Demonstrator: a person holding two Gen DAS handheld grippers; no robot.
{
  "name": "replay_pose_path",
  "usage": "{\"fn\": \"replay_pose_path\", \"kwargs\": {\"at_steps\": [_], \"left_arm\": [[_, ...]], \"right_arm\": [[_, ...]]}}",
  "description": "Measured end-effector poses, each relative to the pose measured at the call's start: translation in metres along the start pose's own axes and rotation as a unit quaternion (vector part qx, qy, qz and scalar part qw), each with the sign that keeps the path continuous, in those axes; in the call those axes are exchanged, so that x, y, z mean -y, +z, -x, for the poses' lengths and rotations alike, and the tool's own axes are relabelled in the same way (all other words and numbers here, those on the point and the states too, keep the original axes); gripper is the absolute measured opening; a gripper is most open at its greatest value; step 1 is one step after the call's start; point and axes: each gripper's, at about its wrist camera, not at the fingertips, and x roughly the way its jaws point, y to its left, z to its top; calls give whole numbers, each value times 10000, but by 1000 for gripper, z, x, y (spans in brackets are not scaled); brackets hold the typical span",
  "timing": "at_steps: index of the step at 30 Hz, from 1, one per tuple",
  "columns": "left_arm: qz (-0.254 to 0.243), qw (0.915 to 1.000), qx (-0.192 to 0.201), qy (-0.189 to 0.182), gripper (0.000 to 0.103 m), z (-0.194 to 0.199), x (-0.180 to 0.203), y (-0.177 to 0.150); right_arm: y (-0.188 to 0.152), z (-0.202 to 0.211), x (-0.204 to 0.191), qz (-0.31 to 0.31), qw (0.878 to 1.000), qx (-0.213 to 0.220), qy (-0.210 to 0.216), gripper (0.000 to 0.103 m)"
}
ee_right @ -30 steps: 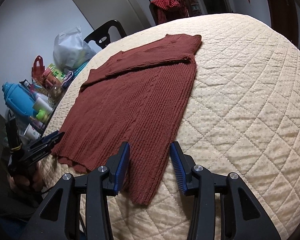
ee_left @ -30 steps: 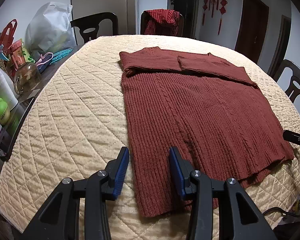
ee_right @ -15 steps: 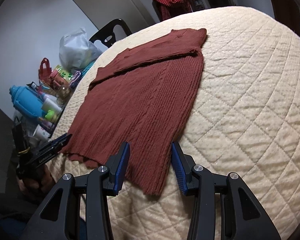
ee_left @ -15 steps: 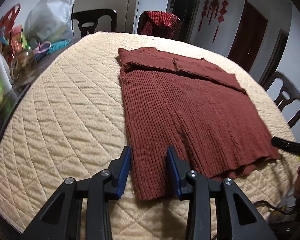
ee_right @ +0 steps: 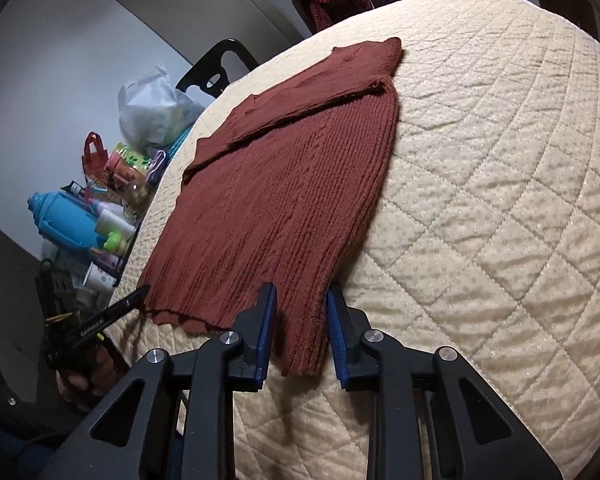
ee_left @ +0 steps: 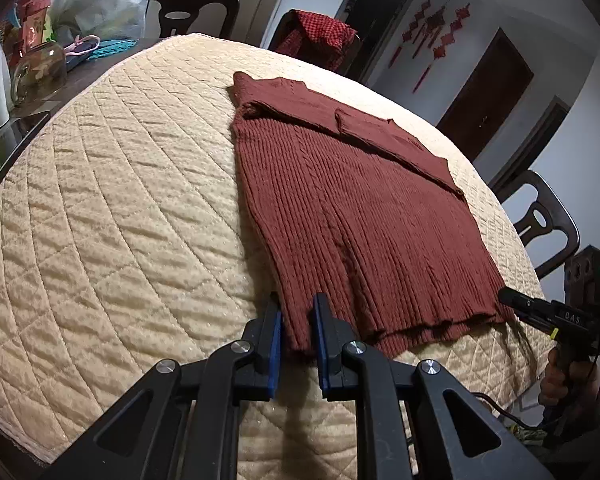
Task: Fold small clothes
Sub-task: 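Grasp the sweater hem with both grippers together, then lift the hem with both grippers and fold it over toward the collar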
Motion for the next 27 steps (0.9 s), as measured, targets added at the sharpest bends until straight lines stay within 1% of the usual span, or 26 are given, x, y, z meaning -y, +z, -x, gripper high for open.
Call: {"fn": "replay_pose_path", "kwargs": {"at_steps": [2, 3, 4, 5, 8, 13, 16, 19, 23, 27], "left_arm": [[-31, 10000, 14, 14, 16, -1, 1, 0], [-47, 10000, 26, -8, 12, -2, 2, 1], [-52, 10000, 30, -6, 8, -3, 2, 1], [-32, 10000, 35, -17, 8, -4, 1, 2], [89, 9998, 125, -120, 7, 1, -6, 6], [292, 9984, 456, -178, 6, 22, -25, 13], [393, 9972, 579, -276, 6, 30, -32, 15], [400, 9960, 703, -376, 6, 38, -31, 15], [355, 9943, 850, -543, 6, 42, -24, 24], [201, 9920, 1075, -636, 6, 45, -15, 47]], "right_arm": [[0, -1, -1, 24, 10000, -7, 0, 26], [0, -2, -1, 29, 10000, -14, 25, 24], [0, -3, -1, 27, 10000, -25, 28, 11], [0, -5, -1, 20, 10000, -44, 38, 7], [-3, -1, -2, 34, 9999, 27, 136, 7], [-3, 31, 15, -178, 9988, 429, 179, 7], [-6, 38, 16, -185, 9984, 464, 262, 7], [-9, 40, 14, -173, 9979, 469, 402, 7], [-6, 46, 8, -123, 9964, 551, 629, 7], [12, 56, 3, -102, 9930, 794, 872, 7]]}}
